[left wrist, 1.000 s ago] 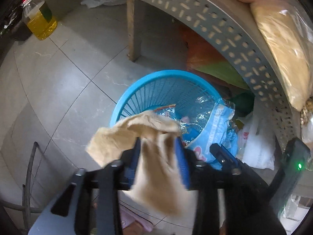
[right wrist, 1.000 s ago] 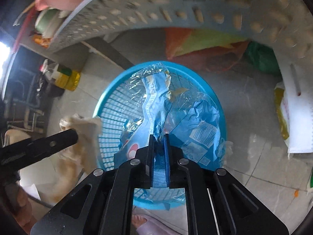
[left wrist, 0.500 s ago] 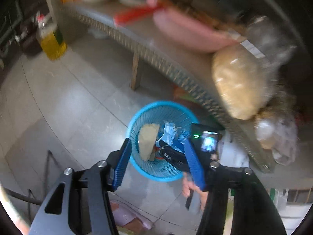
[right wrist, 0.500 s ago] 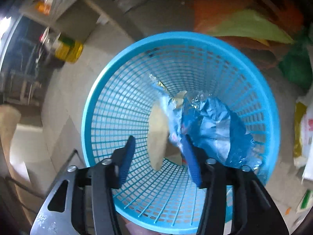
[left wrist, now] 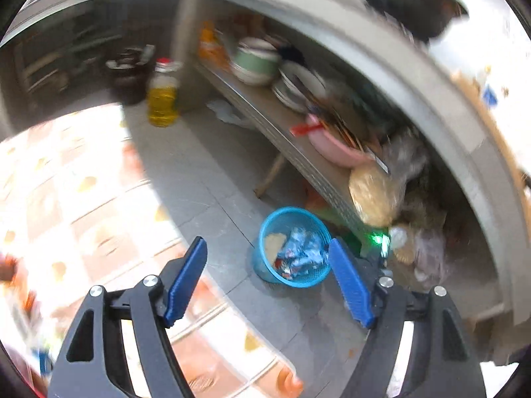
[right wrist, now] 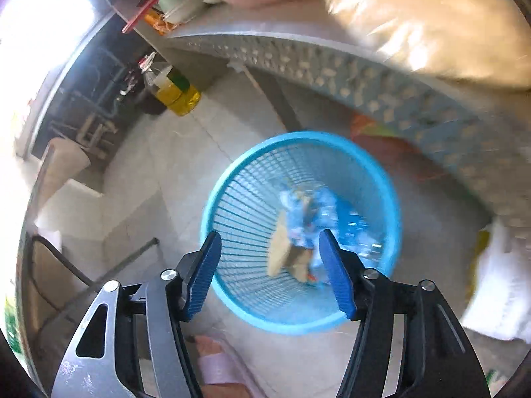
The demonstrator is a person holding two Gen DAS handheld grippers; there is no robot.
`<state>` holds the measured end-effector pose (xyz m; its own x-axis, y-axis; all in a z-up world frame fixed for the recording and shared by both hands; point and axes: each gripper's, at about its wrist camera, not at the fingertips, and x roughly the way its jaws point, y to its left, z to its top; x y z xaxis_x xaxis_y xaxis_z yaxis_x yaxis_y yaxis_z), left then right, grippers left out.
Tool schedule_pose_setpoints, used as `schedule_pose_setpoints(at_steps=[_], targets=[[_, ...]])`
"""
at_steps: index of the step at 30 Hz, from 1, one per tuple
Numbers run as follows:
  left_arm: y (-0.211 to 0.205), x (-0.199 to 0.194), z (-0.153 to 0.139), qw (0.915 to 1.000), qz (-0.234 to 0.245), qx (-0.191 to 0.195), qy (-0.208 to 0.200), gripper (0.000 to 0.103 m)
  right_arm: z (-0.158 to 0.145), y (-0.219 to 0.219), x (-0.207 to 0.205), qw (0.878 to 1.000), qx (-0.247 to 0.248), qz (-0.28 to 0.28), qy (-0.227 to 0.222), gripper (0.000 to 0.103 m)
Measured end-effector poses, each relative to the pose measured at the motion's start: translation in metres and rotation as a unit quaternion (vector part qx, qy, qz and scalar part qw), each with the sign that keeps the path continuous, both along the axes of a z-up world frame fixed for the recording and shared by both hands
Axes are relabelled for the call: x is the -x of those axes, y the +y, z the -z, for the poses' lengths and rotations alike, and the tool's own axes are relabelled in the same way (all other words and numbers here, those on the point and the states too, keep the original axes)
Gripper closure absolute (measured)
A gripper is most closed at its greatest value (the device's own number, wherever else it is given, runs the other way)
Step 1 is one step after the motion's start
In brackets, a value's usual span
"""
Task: Collect trash
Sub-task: 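Open both tools to drop the paper bag and wrapper into the wastebasket, then move both tools back over the table toward the green bottle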
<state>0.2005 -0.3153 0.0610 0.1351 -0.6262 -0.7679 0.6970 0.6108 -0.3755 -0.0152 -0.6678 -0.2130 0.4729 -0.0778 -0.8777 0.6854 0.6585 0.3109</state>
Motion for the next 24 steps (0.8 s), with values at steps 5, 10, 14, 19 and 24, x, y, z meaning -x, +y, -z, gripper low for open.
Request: schedule_pose_setpoints(at_steps=[5,10,14,19,24], targets=[[0.099,0.014,-0.014,0.9956,-0.072,0.054,-0.027,0.028,0.023,0.003,-0.02,0.996,0.021,-0.001,0.085,0.076],[0.19,0.033,-0.01,0.9886,-0.126,0.074,-0.035,0.027,0.062,-0.003,-0.038,0.991,-0.001,0.023,0.135,0.087],[0.25,0.051,-0.003,0.9814,-0.172,0.067,-0.053,0.027,0.06,0.0,-0.049,0.989,-0.011,0.049,0.137,0.09],[0.302,0.069,0.009,0.973,-0.212,0.071,-0.057,0.025,-0.004,0.035,-0.059,0.996,0.02,0.029,0.08,0.068],[0.323,0.083,0.019,0.9723,-0.21,0.081,-0.065,0.022,-0.079,0.077,-0.05,0.998,0.056,0.001,0.036,0.061]])
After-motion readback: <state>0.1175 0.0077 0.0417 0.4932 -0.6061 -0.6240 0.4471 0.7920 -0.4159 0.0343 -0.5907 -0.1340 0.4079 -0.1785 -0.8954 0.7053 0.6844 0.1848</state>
